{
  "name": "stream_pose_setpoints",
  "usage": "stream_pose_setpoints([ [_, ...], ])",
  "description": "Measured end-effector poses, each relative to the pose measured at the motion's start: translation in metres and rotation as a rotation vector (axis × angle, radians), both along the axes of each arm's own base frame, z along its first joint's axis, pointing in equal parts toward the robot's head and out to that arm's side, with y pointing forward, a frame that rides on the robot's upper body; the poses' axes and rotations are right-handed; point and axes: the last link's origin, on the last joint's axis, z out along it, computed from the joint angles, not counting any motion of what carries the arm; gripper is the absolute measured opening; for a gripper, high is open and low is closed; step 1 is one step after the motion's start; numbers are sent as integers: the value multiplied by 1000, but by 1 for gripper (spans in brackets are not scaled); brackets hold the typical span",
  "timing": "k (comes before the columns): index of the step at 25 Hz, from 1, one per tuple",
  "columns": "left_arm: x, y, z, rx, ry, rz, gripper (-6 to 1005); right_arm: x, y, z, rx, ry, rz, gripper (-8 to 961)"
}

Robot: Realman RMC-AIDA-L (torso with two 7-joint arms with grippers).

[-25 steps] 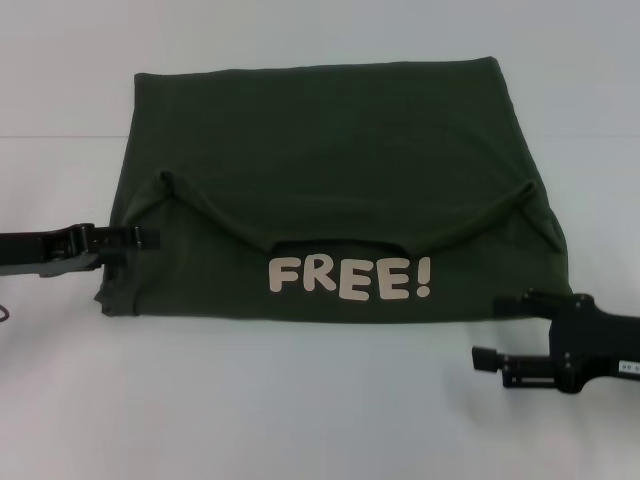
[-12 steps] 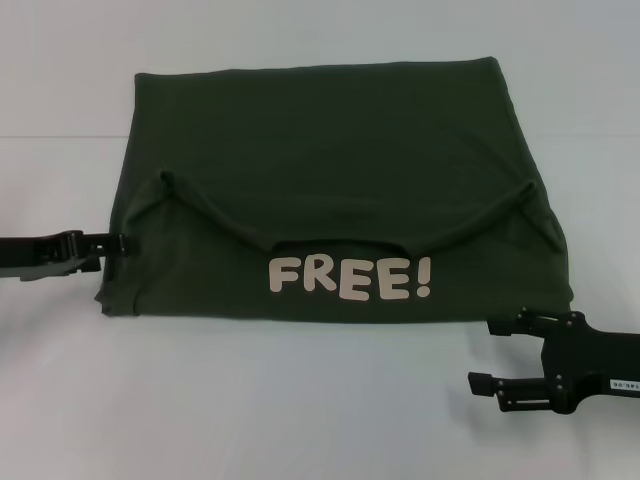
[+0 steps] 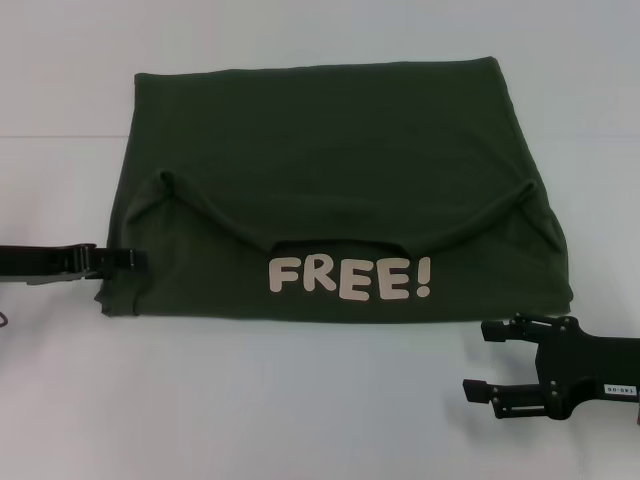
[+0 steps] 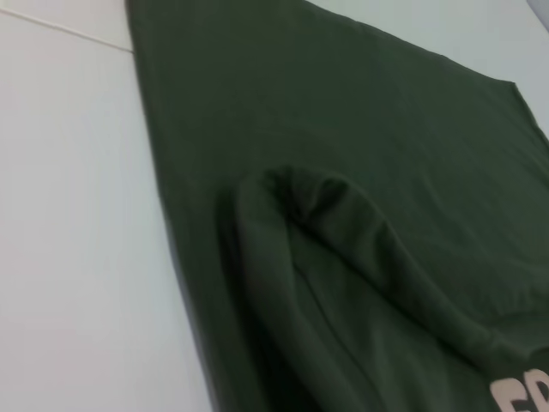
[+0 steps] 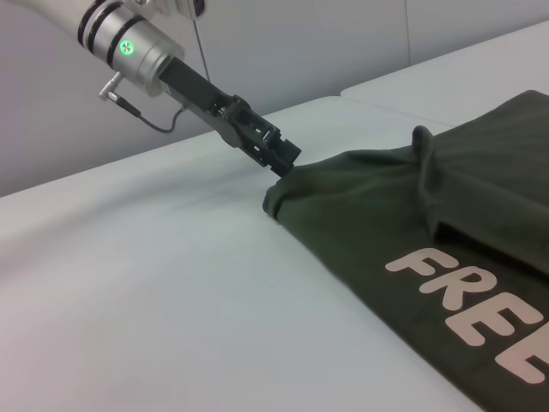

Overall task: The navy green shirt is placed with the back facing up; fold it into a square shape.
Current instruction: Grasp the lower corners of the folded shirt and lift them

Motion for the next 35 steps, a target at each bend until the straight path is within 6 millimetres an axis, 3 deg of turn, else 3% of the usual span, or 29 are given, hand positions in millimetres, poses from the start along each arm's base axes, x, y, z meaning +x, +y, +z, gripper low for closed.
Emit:
stream_pose_setpoints([
  [16,1,-1,-20,-29,32,-12,825,-1,0,0,-4,3,-7,916],
  [35,6,-2,-27,-88,76,-51,815,-2,1,-1,-6,6,-8,915],
])
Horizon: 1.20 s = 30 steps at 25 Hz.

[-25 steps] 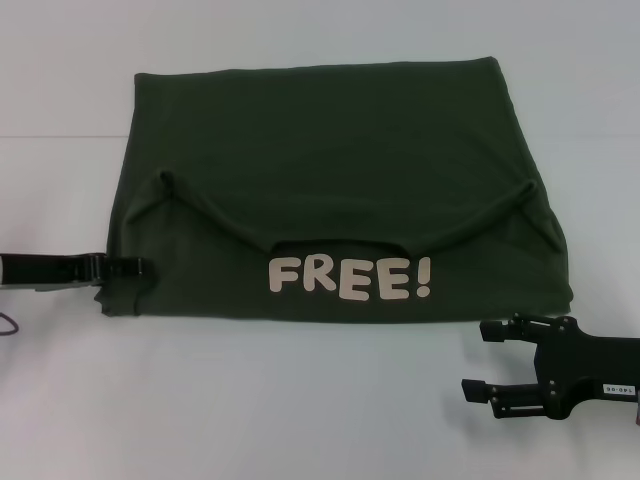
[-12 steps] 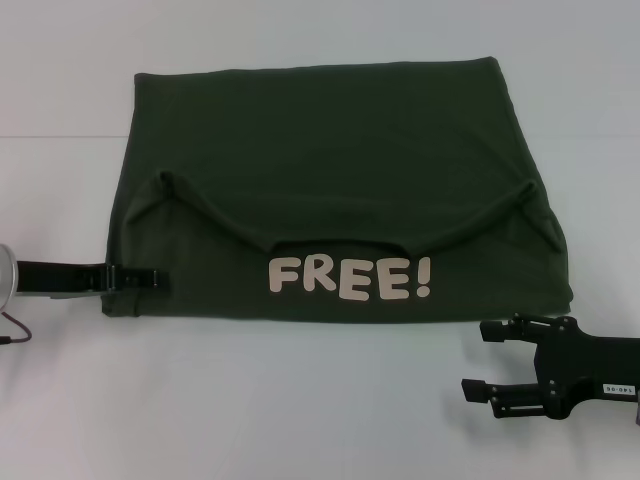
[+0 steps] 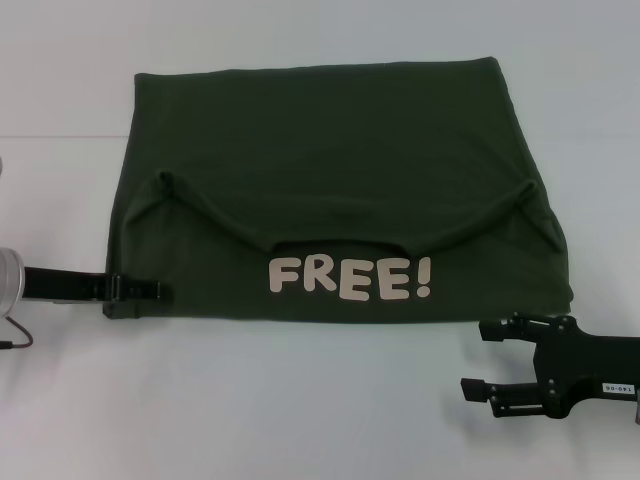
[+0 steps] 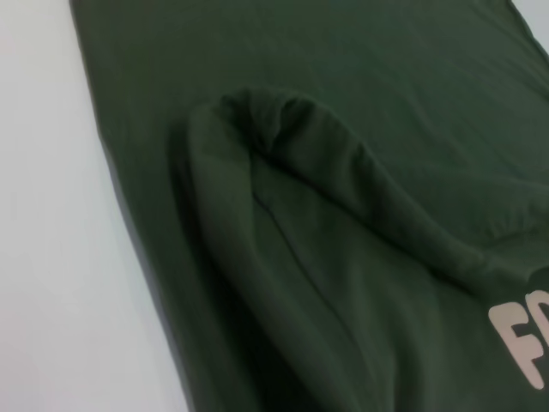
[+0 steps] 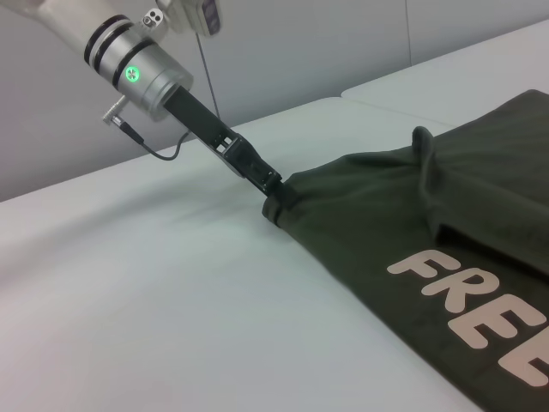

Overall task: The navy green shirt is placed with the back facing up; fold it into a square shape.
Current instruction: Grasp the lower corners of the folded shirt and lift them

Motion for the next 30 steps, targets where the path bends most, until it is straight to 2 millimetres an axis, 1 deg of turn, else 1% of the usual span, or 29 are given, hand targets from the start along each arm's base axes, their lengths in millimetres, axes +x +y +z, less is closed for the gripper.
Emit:
stream_pose_setpoints([
  [3,-1,0,0,-7,16,2,812,-1,1,0,-2,2,-4,915],
  [5,-2,1,2,-3,25,6,785,-1,2,1,-3,3,-7,915],
  [11,-3,2,3,5,38,2,614,-2,3,2,-4,2,-5,915],
  [16,-2,4,3,4,44,-4,372,-2,3,2,-4,3,-4,916],
  [22,-1,4,2,1,45,-8,140,-2,3,2,-4,3,-4,914],
  [30,-1,4,2,-4,44,-14,65,-3,3,2,-7,5,-3,911],
])
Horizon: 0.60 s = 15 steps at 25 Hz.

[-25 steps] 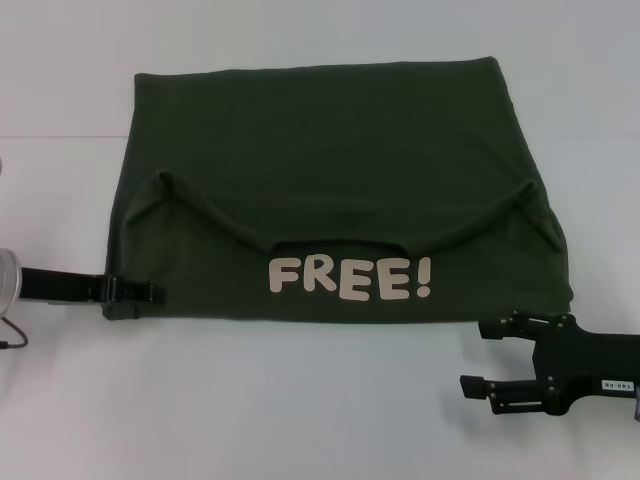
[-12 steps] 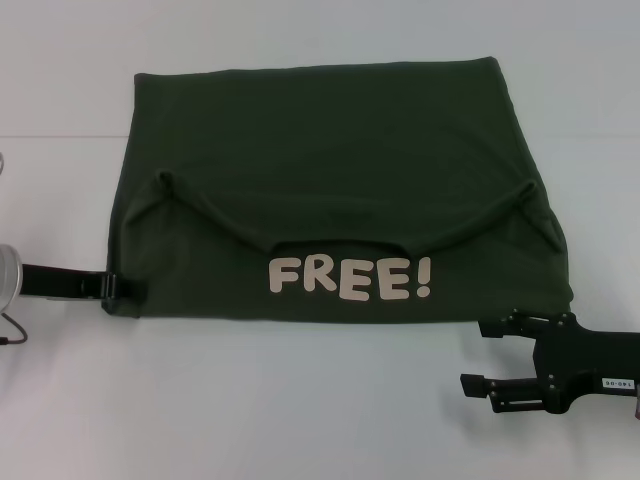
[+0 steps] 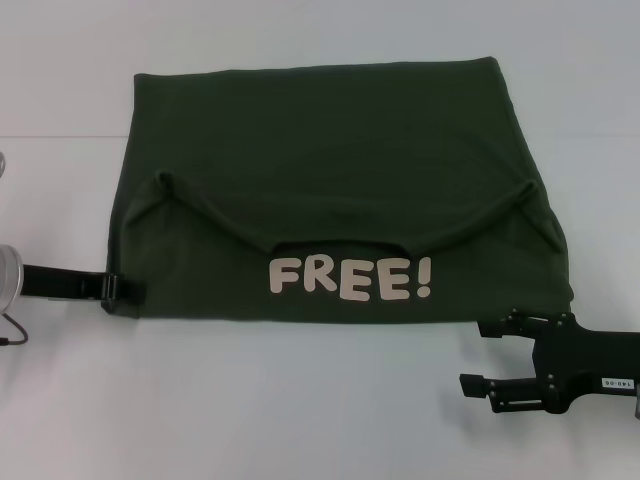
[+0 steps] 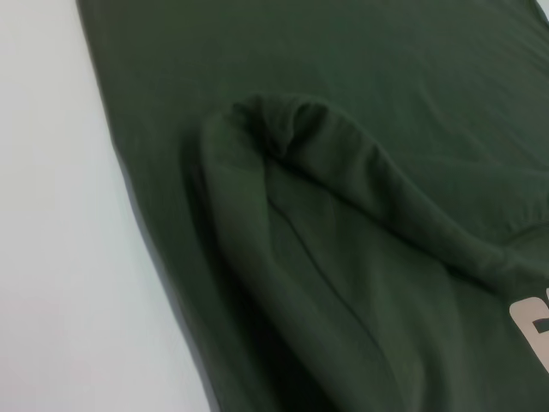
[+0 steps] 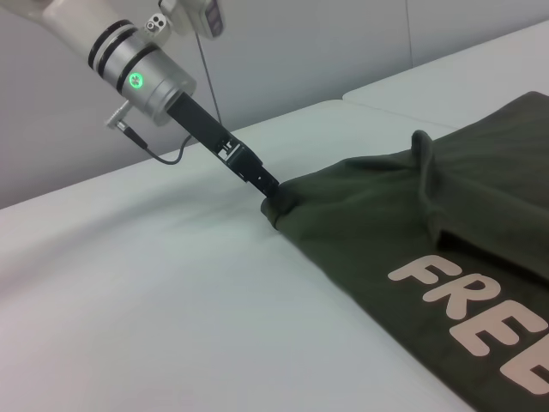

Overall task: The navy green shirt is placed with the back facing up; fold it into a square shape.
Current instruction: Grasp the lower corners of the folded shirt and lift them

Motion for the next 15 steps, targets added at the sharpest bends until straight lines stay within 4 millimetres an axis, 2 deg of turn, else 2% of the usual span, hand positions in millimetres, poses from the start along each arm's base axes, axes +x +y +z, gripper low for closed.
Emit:
stream_pose_setpoints([
  [5,0,-1,0,-4,-3,-5,46,-2,4,4,-17,16,-69,909],
  [15,1,-2,1,-18,-9,-10,46,-22,37,56,-98,11,-455,905],
])
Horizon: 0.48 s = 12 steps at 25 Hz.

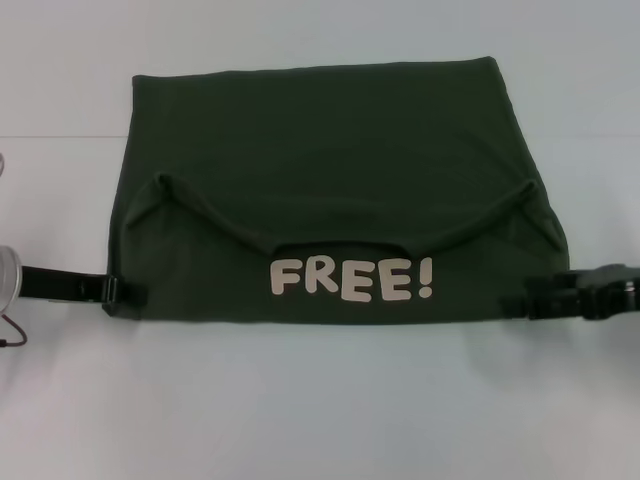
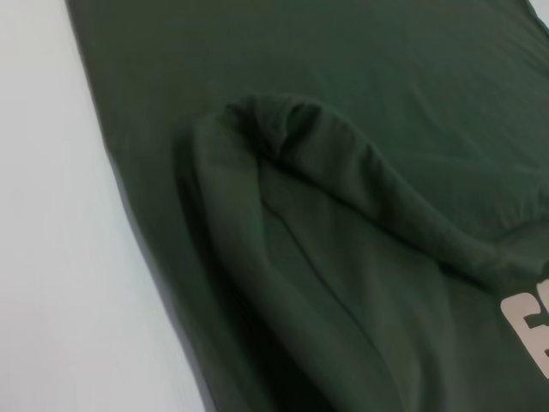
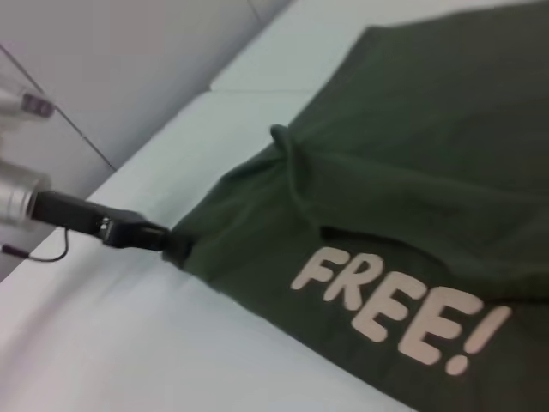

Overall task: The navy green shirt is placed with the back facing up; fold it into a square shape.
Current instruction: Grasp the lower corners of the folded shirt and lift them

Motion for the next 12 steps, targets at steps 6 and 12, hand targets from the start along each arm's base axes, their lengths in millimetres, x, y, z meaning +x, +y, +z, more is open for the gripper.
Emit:
stream_pose_setpoints([
  [6,3,-1,0,-20,-5,-20,46,-13,13,27,-66,-56,-182,894],
  [12,4,-1,-1,-30,-1,-31,47,-14,26,41,-61,-164,-358,888],
])
